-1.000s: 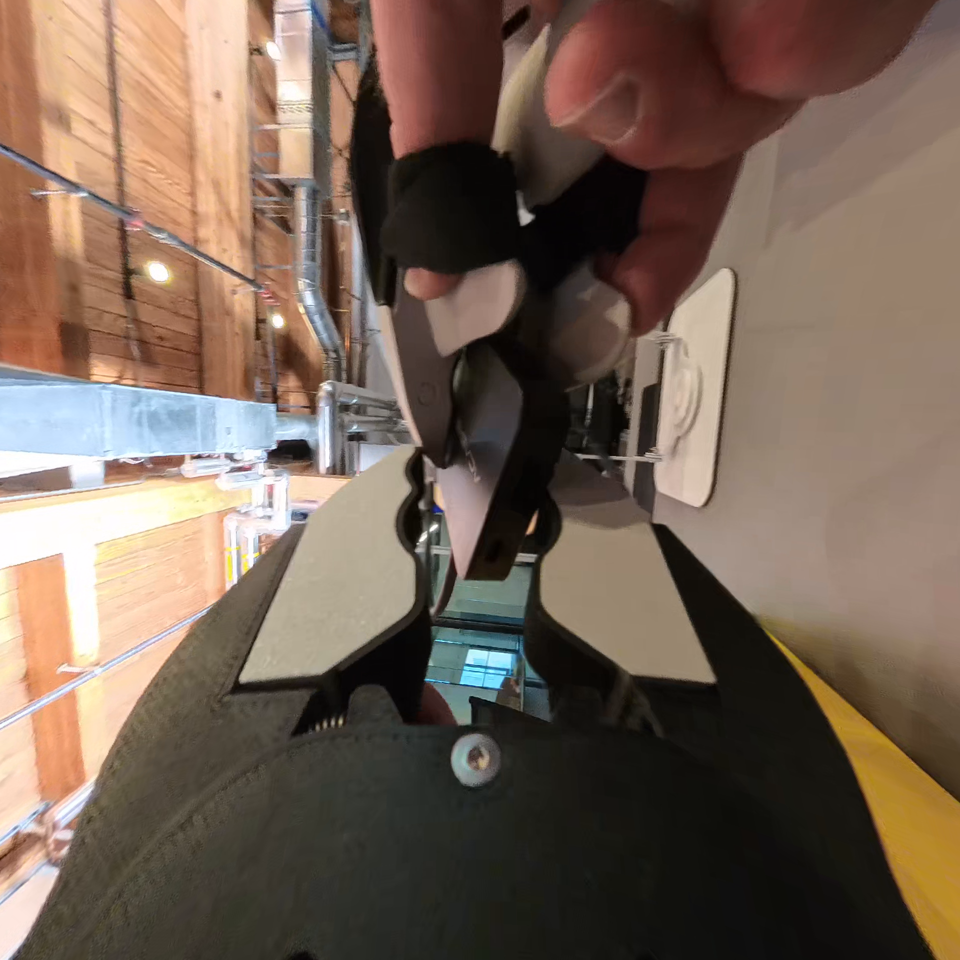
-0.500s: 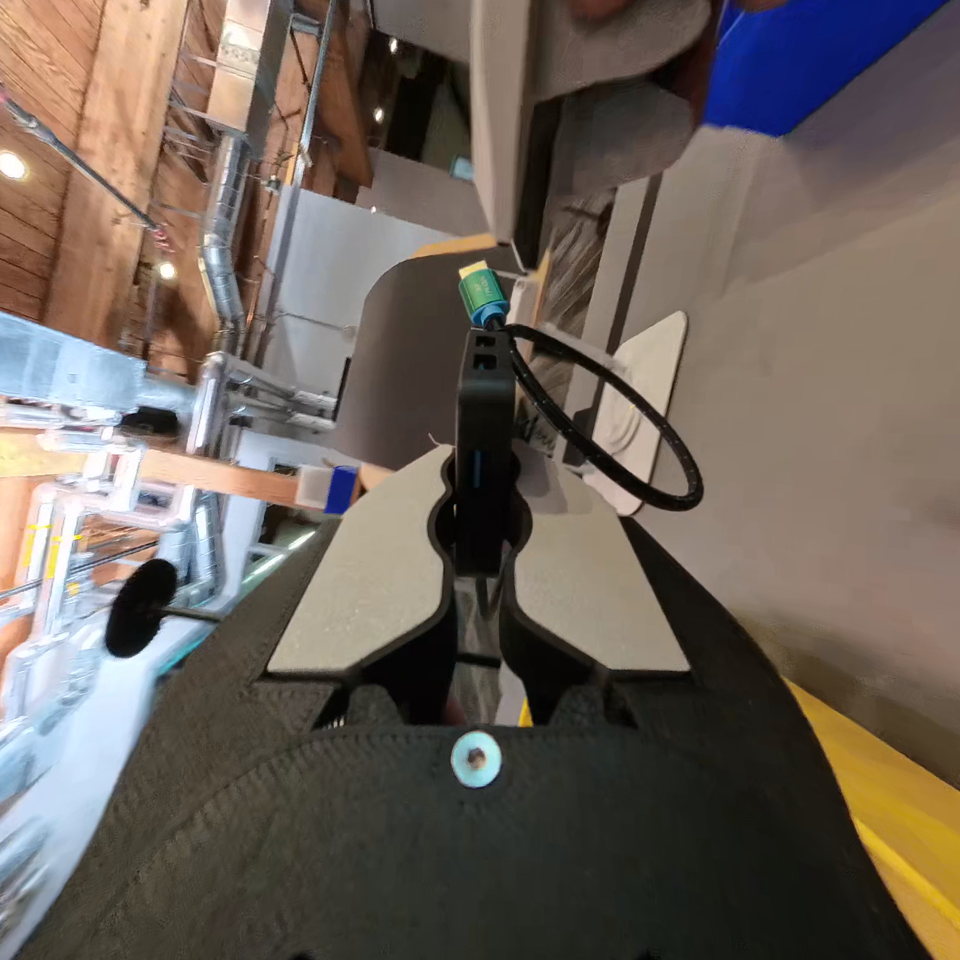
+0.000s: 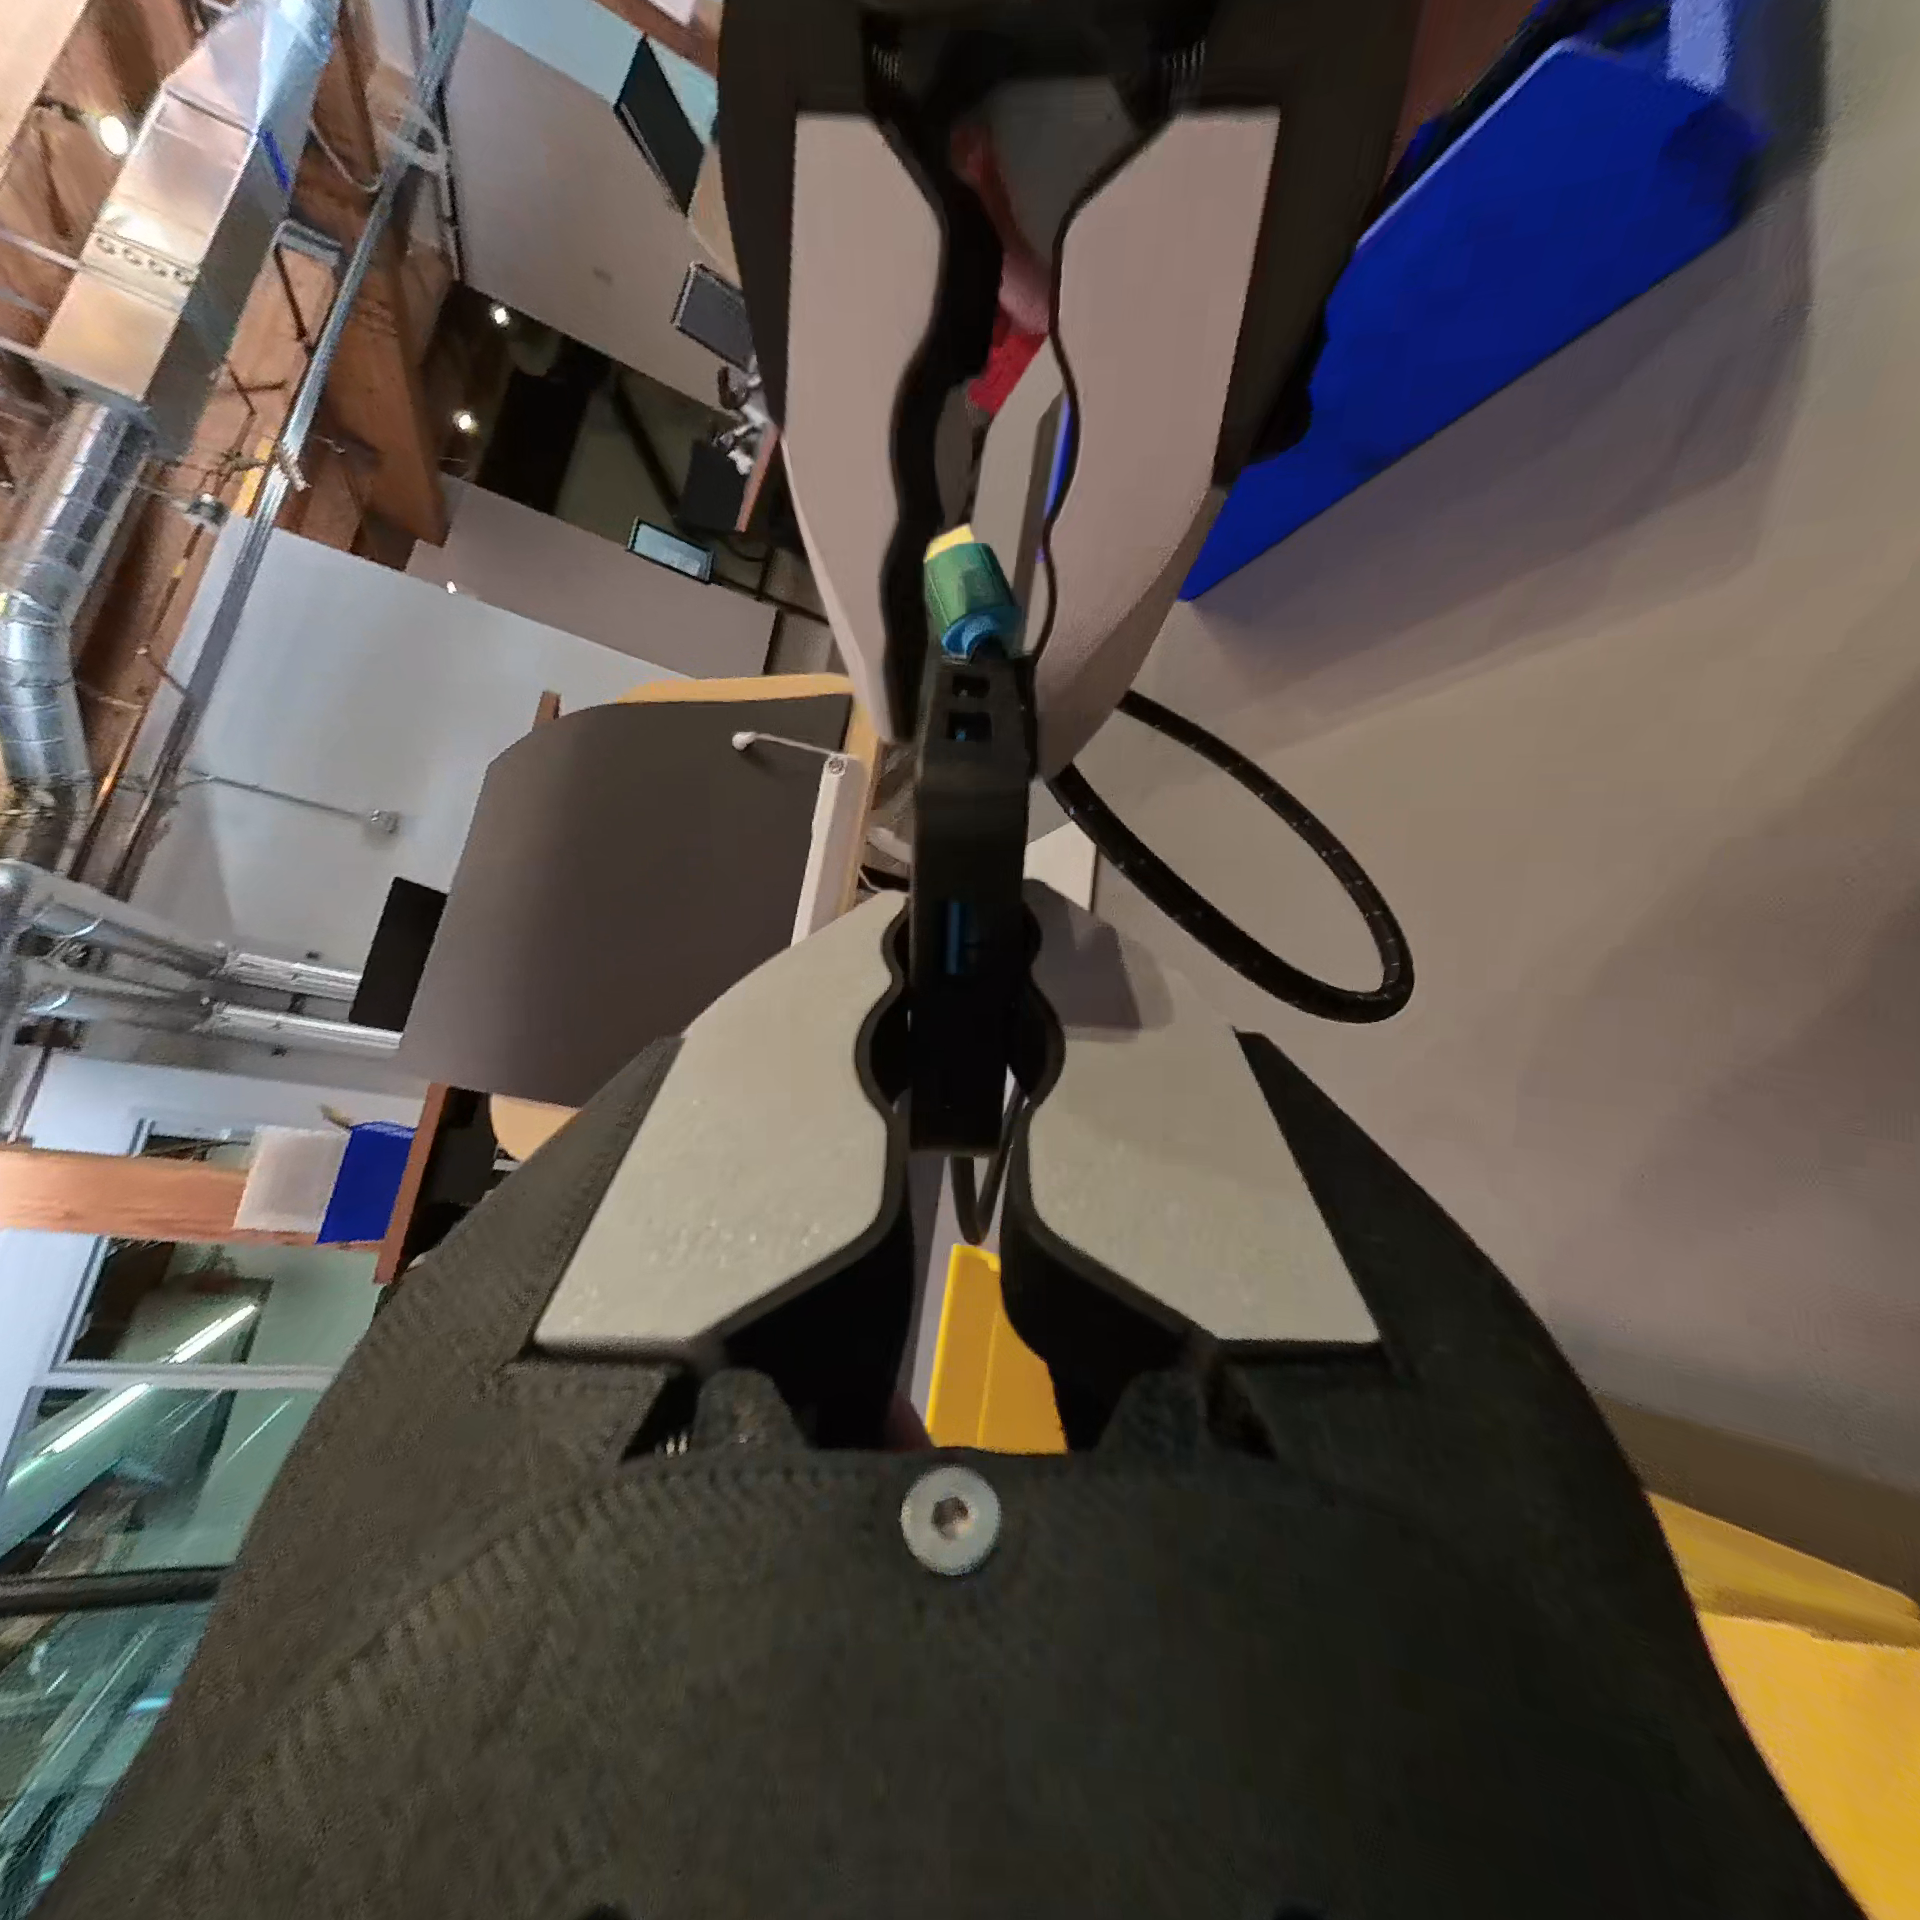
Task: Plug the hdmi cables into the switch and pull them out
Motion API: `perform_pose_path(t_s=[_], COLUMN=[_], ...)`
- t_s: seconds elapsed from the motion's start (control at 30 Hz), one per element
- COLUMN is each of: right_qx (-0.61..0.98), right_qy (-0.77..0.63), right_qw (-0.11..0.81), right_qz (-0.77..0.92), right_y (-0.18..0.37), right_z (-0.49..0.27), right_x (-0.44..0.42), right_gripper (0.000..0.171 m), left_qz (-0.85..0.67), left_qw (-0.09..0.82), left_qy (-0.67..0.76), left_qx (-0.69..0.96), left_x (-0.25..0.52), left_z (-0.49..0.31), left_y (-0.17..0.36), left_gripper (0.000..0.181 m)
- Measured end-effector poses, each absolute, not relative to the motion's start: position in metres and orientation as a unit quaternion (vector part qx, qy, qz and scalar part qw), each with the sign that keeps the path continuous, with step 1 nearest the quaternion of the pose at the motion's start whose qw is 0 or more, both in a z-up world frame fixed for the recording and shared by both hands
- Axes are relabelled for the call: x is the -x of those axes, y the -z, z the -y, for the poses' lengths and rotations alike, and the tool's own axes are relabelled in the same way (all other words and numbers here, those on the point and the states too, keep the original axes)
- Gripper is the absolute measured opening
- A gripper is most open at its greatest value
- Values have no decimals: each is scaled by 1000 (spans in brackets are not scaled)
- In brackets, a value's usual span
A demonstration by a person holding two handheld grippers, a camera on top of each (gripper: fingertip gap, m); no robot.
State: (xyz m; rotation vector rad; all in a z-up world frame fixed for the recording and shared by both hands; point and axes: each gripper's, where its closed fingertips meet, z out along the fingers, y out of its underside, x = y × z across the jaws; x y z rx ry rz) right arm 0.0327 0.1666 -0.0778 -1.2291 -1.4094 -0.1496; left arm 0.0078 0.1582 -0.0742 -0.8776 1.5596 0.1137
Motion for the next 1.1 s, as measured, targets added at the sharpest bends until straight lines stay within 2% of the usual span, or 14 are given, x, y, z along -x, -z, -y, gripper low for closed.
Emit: perform_pose_path(t_s=[0.03,0.13,0.67,0.93,0.97,1.0,1.1], right_qx=[523,518,504,512,514,518,519], right_qy=[66,94,83,93,94,88,84], right_qw=[587,573,526,528,525,521,505], right_qz=[615,629,680,671,672,673,685], right_y=[81,87,93,82,82,84,94], right_z=[-164,-164,-143,-139,-139,-138,-133], right_x=[-30,-28,-21,-14,-13,-11,-4], right_gripper=[15,12,12,11,12,21,12], left_qz=[-685,-698,-713,-709,-708,-713,-731], left_qw=[621,606,562,559,561,557,547], left_qy=[-45,-46,88,102,103,101,88], left_qx=[379,379,410,417,416,413,398], left_x=[-10,-9,-1,6,6,5,-4], left_z=[-155,-152,-128,-125,-124,-122,-112], left_y=[75,80,79,69,69,71,76], left_gripper=[13,13,14,14,14,14,14])
